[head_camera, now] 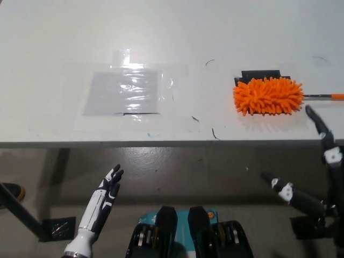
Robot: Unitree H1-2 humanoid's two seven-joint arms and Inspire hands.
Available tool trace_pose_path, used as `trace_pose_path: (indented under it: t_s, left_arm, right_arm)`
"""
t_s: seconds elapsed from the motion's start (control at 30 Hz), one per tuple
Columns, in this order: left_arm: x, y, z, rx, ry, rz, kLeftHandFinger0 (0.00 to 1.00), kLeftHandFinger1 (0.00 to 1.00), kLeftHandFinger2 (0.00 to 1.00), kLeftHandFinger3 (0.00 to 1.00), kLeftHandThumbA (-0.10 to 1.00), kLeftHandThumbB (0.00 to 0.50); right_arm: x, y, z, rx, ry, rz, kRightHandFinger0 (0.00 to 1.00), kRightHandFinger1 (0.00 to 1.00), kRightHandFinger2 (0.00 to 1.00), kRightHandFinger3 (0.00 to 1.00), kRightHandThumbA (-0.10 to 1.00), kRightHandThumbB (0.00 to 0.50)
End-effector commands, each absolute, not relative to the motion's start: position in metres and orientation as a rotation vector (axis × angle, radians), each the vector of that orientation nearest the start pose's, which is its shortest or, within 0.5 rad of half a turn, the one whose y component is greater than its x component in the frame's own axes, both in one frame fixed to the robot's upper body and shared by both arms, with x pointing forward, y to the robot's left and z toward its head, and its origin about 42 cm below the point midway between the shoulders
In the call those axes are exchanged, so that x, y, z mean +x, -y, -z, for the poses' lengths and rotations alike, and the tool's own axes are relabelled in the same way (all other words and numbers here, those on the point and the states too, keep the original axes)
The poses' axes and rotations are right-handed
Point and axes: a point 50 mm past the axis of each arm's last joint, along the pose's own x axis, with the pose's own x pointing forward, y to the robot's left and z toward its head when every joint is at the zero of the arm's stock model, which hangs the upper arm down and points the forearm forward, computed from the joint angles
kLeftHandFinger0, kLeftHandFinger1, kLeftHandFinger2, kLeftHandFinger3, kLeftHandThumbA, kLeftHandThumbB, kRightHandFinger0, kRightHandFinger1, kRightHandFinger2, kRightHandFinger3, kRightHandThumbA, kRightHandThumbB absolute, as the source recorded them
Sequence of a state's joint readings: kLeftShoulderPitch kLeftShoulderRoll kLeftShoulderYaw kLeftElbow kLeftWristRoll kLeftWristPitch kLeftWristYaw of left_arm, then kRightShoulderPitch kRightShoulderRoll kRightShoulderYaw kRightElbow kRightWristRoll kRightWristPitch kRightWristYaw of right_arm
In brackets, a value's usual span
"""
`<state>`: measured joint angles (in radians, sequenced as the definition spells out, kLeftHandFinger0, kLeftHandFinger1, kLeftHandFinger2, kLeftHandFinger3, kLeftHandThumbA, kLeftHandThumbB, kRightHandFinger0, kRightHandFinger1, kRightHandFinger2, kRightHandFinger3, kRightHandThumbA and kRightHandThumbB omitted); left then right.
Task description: The robot uses it right hand to pick up an extended orange duster kept in the middle of the desk and presses its handle against the desk to collapse it
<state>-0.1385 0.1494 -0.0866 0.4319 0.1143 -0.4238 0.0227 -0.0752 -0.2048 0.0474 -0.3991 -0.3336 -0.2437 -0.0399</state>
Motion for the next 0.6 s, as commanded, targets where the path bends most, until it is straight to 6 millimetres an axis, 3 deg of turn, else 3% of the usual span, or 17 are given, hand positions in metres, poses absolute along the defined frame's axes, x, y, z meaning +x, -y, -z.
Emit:
trace_pose_path:
  t_s: [0.0, 0.1, 0.17, 0.2, 0.27, 0.3, 0.4, 0.47, 0.5, 0.57]
  left_arm:
    - [0.328, -0.240, -0.062, 0.274, 0.209, 0.128, 1.00, 1.00, 1.00, 1.00, 1.00, 0.500]
    - [0.328, -0.240, -0.062, 0.275, 0.208, 0.132, 1.00, 1.00, 1.00, 1.00, 1.00, 0.500]
    - [0.330, -0.240, -0.062, 0.284, 0.207, 0.138, 1.00, 1.00, 1.00, 1.00, 1.00, 0.500]
    - [0.330, -0.240, -0.062, 0.286, 0.205, 0.133, 1.00, 1.00, 1.00, 1.00, 1.00, 0.500]
    - [0.330, -0.241, -0.061, 0.287, 0.205, 0.131, 1.00, 1.00, 1.00, 1.00, 1.00, 0.500]
    - [0.329, -0.240, -0.062, 0.305, 0.209, 0.139, 1.00, 1.00, 1.00, 1.00, 1.00, 0.500]
    - [0.329, -0.241, -0.062, 0.307, 0.209, 0.138, 1.00, 1.00, 1.00, 1.00, 1.00, 0.500]
    - [0.329, -0.241, -0.062, 0.301, 0.207, 0.138, 1.00, 1.00, 1.00, 1.00, 1.00, 0.500]
    - [0.329, -0.241, -0.061, 0.304, 0.207, 0.139, 1.00, 1.00, 1.00, 1.00, 1.00, 0.500]
    - [0.329, -0.242, -0.061, 0.303, 0.203, 0.137, 1.00, 1.00, 1.00, 1.00, 1.00, 0.500]
  right_arm:
    - [0.322, 0.249, -0.337, -0.804, 0.622, -0.156, 1.00, 1.00, 1.00, 1.00, 0.87, 0.342]
    - [0.326, 0.250, -0.344, -0.828, 0.612, -0.165, 1.00, 1.00, 1.00, 1.00, 0.86, 0.343]
    - [0.366, 0.250, -0.375, -0.908, 0.590, -0.189, 1.00, 1.00, 1.00, 1.00, 0.82, 0.357]
    - [0.378, 0.249, -0.381, -0.918, 0.577, -0.199, 1.00, 1.00, 1.00, 1.00, 0.82, 0.362]
    - [0.383, 0.249, -0.384, -0.923, 0.567, -0.205, 1.00, 1.00, 1.00, 1.00, 0.82, 0.362]
    - [0.402, 0.249, -0.392, -0.918, 0.505, -0.218, 1.00, 1.00, 1.00, 1.00, 0.82, 0.368]
    - [0.417, 0.249, -0.397, -0.911, 0.455, -0.231, 1.00, 1.00, 1.00, 1.00, 0.81, 0.354]
    - [0.443, 0.251, -0.397, -0.921, 0.385, -0.252, 1.00, 1.00, 1.00, 1.00, 0.83, 0.351]
    - [0.446, 0.251, -0.397, -0.926, 0.375, -0.256, 1.00, 1.00, 1.00, 1.00, 0.84, 0.351]
    - [0.471, 0.251, -0.395, -0.947, 0.312, -0.262, 1.00, 1.00, 1.00, 1.00, 0.80, 0.328]
